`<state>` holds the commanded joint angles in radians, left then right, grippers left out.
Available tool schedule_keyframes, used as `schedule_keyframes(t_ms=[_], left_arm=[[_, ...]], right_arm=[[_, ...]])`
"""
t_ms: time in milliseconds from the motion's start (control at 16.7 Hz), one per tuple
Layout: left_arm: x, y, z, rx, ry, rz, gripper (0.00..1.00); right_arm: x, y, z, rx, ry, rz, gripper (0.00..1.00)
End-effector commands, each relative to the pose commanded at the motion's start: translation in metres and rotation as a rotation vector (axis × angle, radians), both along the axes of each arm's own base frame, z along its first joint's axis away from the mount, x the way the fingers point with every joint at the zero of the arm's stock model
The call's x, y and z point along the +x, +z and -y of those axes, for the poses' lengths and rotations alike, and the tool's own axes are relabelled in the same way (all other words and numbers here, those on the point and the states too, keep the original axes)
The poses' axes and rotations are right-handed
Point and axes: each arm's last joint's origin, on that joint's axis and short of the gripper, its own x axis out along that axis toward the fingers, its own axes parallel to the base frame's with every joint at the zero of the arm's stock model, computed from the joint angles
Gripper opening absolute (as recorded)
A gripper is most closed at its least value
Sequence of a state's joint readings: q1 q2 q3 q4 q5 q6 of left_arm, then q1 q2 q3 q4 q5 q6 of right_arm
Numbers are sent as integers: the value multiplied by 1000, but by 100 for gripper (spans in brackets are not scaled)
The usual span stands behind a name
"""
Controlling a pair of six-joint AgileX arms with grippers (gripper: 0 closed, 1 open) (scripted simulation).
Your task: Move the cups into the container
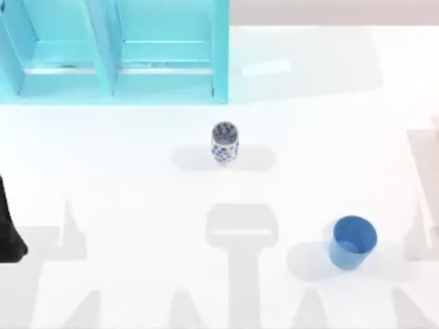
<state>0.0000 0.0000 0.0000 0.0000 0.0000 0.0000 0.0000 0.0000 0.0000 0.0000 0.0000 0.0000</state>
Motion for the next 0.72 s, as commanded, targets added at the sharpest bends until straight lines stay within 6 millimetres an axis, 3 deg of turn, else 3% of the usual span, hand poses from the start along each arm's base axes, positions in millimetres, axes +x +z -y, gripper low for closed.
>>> schedule_keyframes(t_ms=[240, 360, 540, 720], left_arm=[[0, 0, 0, 0, 0, 0, 100], [0, 0, 0, 0, 0, 0, 100], [0, 0, 0, 0, 0, 0, 100], [0, 0, 0, 0, 0, 0, 100]], right_arm=[[0, 4, 0, 6, -7, -17, 100], [0, 17, 1, 21, -16, -64, 100], [5, 54, 0, 57, -18, -158, 100], [22, 107, -1, 106, -31, -285, 100]])
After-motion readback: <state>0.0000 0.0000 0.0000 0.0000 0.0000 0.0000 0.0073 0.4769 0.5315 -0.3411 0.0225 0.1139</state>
